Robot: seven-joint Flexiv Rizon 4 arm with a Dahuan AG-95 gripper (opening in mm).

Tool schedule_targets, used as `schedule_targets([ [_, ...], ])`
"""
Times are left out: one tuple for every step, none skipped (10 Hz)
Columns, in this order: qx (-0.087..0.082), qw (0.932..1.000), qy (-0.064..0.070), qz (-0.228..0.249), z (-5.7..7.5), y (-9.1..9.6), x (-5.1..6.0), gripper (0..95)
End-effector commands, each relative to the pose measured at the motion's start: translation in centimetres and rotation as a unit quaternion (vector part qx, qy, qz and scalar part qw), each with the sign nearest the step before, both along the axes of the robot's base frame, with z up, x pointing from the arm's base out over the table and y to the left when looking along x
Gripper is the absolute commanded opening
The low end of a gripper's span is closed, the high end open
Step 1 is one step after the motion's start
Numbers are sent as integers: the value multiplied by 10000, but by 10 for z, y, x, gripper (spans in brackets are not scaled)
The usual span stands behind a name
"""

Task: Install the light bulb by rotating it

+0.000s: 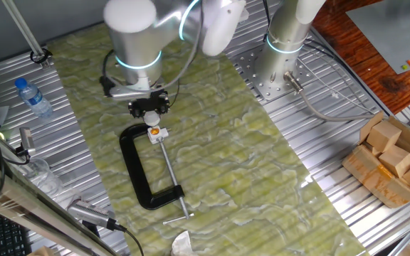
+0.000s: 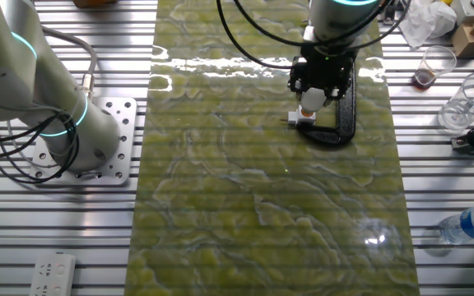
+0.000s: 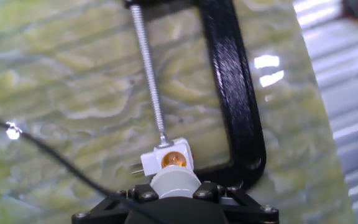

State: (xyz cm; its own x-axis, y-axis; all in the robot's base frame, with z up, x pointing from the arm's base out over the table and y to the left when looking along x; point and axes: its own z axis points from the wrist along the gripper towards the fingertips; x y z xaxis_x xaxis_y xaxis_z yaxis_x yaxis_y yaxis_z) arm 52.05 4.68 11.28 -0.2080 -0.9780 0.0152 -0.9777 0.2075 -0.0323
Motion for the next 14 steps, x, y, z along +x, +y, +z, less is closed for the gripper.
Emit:
schedule_targets([
  [-71, 9986, -16, 523, -5, 2, 0, 0],
  [-80, 9978, -3, 660, -6, 2, 0, 0],
  [-82, 9976, 5, 683, -6, 2, 0, 0],
  [-90, 9975, 4, 700, -6, 2, 0, 0],
  [-140, 9972, 3, 740, -6, 2, 0, 0],
  [-196, 9966, 12, 800, -6, 2, 0, 0],
  [-225, 9962, 17, 838, -7, 2, 0, 0],
  [-241, 9961, 18, 850, -8, 2, 1, 0],
  [-227, 9959, 13, 870, -10, 2, 1, 0],
  [-228, 9959, 9, 880, -10, 2, 2, 0],
  [-219, 9959, 8, 880, -12, 3, 2, 0],
  [-228, 9958, 9, 891, -14, 3, 2, 0],
  [-229, 9958, 9, 887, -14, 3, 3, 0],
  [-234, 9958, 9, 884, -15, 4, 3, 0],
])
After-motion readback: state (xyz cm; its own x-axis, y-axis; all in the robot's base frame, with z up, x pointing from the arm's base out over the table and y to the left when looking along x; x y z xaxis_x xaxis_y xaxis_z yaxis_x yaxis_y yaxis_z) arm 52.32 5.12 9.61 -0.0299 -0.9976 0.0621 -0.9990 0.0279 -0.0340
